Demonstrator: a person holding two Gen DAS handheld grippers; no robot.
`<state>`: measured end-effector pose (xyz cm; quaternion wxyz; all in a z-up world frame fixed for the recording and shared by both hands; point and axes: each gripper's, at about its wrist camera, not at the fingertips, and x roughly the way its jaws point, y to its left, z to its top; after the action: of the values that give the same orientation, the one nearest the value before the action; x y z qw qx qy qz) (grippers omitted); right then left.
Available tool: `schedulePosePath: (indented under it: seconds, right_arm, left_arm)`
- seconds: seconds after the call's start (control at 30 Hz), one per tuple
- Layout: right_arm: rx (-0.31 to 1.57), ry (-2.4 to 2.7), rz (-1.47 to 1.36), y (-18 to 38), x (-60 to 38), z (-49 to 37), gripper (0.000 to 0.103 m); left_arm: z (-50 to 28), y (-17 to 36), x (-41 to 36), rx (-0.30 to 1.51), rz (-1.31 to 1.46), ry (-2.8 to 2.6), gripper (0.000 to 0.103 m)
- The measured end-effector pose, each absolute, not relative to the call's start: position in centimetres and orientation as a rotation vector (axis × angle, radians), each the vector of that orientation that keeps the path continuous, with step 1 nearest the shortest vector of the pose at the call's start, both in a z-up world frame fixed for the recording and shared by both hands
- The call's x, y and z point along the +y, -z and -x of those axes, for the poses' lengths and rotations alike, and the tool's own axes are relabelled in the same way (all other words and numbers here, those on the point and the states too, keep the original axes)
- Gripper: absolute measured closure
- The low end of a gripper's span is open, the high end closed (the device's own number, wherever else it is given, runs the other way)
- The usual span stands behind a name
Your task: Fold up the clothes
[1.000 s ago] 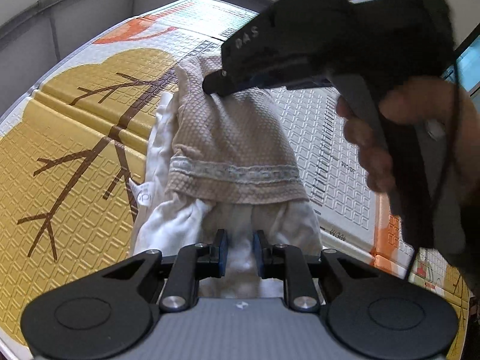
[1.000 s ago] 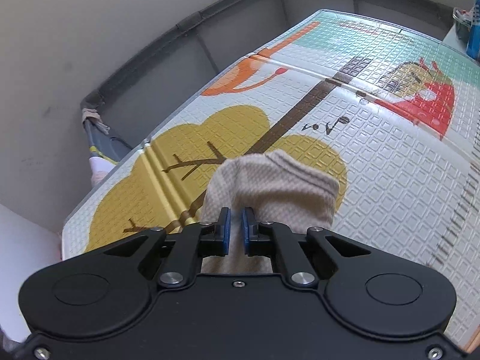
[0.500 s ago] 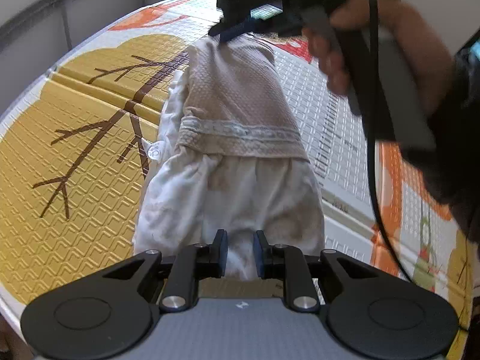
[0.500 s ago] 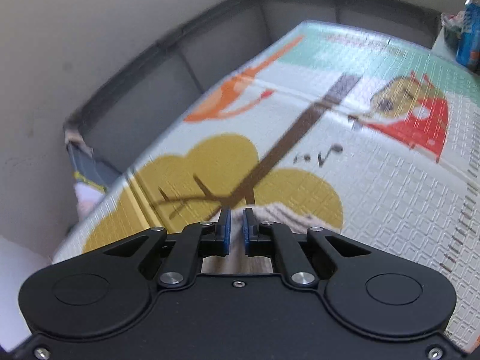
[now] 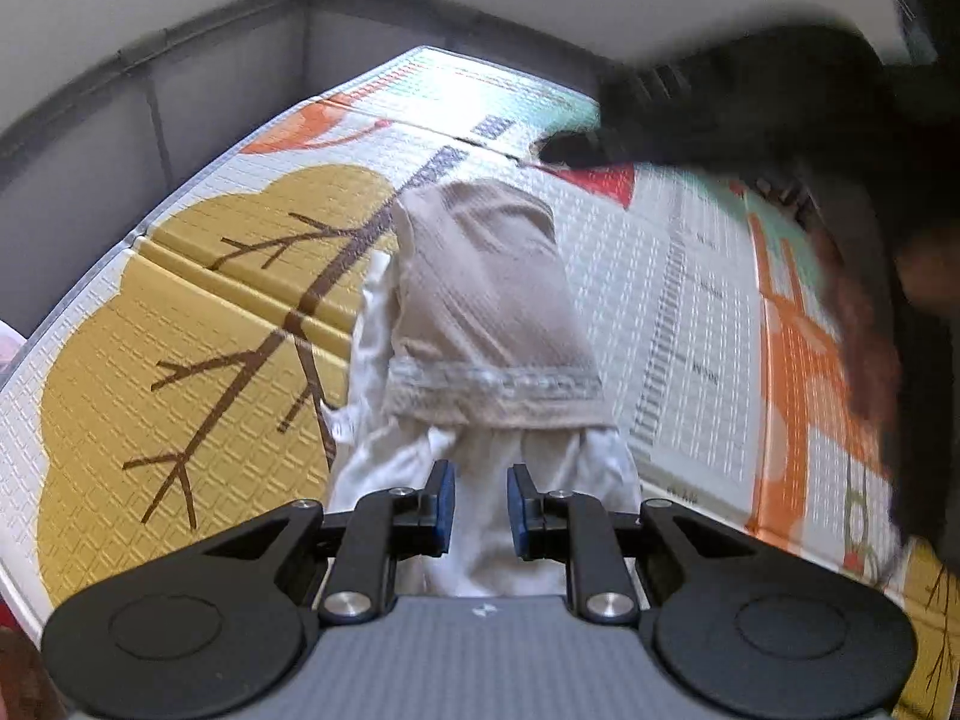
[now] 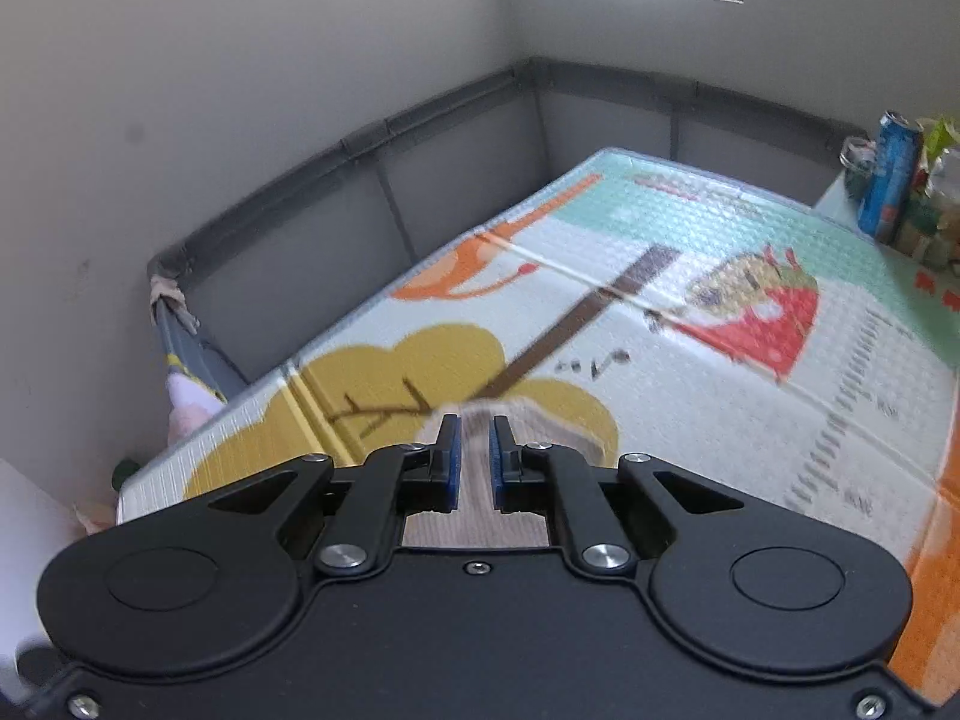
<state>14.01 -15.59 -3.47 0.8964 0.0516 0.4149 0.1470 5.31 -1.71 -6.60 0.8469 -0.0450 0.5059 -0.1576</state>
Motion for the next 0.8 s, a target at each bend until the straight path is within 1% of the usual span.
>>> schedulePosePath:
  seconds: [0.23, 0.47, 0.8]
  right_arm:
    - [0.916, -0.311, -0.084, 5.8, -15.8, -10.1, 0.094]
    - [0.973, -0.312, -0.067, 8.5, -15.7, -8.1, 0.093]
    - [0.967, -0.342, -0.008, 9.1, -15.3, -4.6, 0.094]
  left_arm:
    - [-7.7, 7.0, -1.7, 1.047, 0.132, 0.327, 0.082]
    - [-10.1, 8.2, -1.5, 1.062, 0.167, 0.311, 0.083]
    - [-12.6, 9.4, -1.5, 1.086, 0.158, 0.218, 0.082]
